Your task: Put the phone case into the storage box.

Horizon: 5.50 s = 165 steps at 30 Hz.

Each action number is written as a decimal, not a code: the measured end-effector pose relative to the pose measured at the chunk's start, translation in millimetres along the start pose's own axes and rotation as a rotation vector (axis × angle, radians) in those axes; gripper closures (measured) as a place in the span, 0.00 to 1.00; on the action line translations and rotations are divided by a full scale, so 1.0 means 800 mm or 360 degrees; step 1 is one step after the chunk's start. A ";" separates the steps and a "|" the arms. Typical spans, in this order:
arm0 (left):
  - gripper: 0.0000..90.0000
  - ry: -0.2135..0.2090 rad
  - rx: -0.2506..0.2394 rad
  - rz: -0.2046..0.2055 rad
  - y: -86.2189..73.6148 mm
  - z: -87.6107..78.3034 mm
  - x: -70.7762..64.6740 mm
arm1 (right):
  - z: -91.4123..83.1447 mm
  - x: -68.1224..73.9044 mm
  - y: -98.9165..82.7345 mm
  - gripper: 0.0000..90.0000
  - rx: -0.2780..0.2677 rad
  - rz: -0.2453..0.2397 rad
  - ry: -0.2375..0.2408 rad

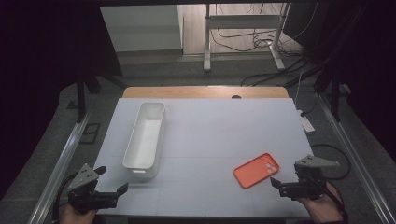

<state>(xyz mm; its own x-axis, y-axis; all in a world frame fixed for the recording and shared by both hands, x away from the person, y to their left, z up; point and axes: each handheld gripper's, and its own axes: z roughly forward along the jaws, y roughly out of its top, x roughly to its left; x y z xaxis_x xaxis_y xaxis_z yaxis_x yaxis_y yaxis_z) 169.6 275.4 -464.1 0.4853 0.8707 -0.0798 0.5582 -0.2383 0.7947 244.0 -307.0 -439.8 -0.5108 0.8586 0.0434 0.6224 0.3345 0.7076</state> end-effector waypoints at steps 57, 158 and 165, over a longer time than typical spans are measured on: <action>0.00 -0.0009 0.0023 0.0026 0.001 0.002 -0.001 | 0.075 -0.004 0.067 0.02 0.0153 -0.0086 -0.0023; 0.02 -0.0014 0.0031 0.0048 0.001 0.003 -0.003 | 0.203 -0.001 0.097 0.99 0.0397 -0.0143 0.0100; 0.02 -0.0015 0.0029 0.0051 0.001 0.003 -0.003 | 0.210 0.012 0.103 0.99 0.0390 -0.0178 0.0131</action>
<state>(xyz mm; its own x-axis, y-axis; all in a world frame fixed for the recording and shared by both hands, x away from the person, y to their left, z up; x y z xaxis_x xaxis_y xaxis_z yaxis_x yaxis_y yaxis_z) 170.4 272.5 -464.7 0.5094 0.8584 -0.0606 0.5546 -0.2737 0.7858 389.7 -206.0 -499.7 -0.6247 0.7799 0.0386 0.6792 0.5183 0.5197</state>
